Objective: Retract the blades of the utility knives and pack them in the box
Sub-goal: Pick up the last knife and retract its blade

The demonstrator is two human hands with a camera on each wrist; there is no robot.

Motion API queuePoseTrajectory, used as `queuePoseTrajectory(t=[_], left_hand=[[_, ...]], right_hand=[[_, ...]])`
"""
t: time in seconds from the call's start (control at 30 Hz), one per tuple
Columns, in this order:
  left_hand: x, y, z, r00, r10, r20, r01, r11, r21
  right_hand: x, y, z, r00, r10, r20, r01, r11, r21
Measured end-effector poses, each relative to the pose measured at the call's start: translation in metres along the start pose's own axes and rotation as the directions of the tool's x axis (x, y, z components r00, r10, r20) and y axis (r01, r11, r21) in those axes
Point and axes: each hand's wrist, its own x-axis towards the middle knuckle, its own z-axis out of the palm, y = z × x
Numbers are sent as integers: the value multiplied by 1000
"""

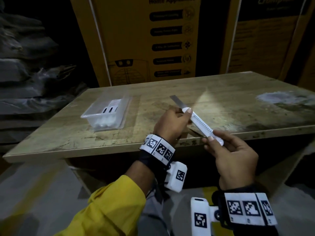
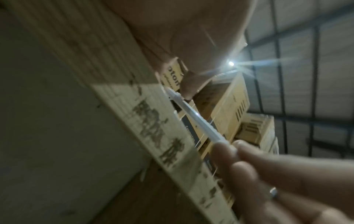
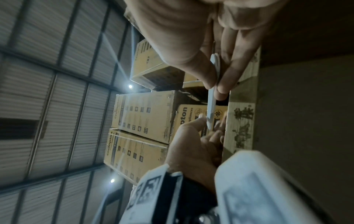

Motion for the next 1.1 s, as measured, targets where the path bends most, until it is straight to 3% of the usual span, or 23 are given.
queuePoseTrajectory(t=[0.17,0.37,0.53,0.7,0.83,1.1], left_hand=[[-3,-1,-13,991,24,131,9,969,-248],[-11,-4,-22,952,107,288,-11,949,-316],[-13,-11,-24,885,124,448,35,944,-329],[-14,-12,-27,872,156,463,-21,959,-282],[-18,-10,-27,864,143,482,2,958,-288],[-19,-9,-32,814,163,558,-97,985,-145]], right_hand=[[-5,6,5,988,-71,138,92,984,-154],[-3,2,5,954,-110,278,179,956,-235],[3,4,4,962,-54,267,101,980,-169],[11,2,-2,972,-51,231,108,964,-243],[23,1,-9,982,-114,152,155,943,-294],[28,-5,-3,980,-74,183,113,971,-212]])
